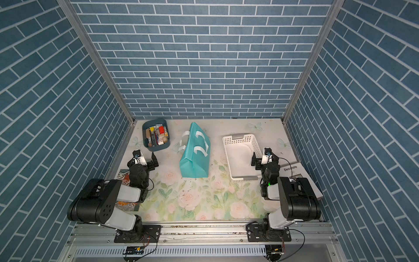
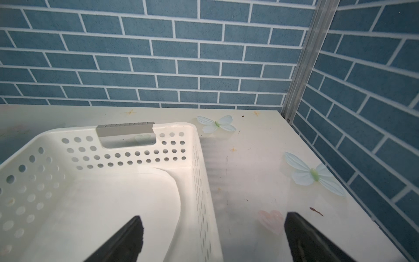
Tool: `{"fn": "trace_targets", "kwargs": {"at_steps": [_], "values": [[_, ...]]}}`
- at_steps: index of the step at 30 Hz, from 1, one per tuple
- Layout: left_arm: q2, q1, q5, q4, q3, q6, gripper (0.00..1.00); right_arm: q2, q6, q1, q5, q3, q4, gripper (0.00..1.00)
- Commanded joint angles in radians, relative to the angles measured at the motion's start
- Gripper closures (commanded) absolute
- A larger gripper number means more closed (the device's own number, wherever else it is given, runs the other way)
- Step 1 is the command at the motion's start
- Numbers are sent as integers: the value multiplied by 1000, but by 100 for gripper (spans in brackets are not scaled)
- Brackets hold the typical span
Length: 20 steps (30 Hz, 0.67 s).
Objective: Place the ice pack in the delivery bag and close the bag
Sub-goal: Reset both arms
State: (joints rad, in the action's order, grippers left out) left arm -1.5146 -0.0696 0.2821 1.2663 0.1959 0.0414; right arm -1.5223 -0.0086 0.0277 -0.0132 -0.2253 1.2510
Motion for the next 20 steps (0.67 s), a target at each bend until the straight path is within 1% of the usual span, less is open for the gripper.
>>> {"fn": "trace_targets", "kwargs": {"at_steps": [1,20], "values": [[-1,6,-20,52,-2,1,0,-8,-26,0,0,7,38,0],[4,5,-20,45,-3,2,0,-7,-28,2,0,9,38,0]]}}
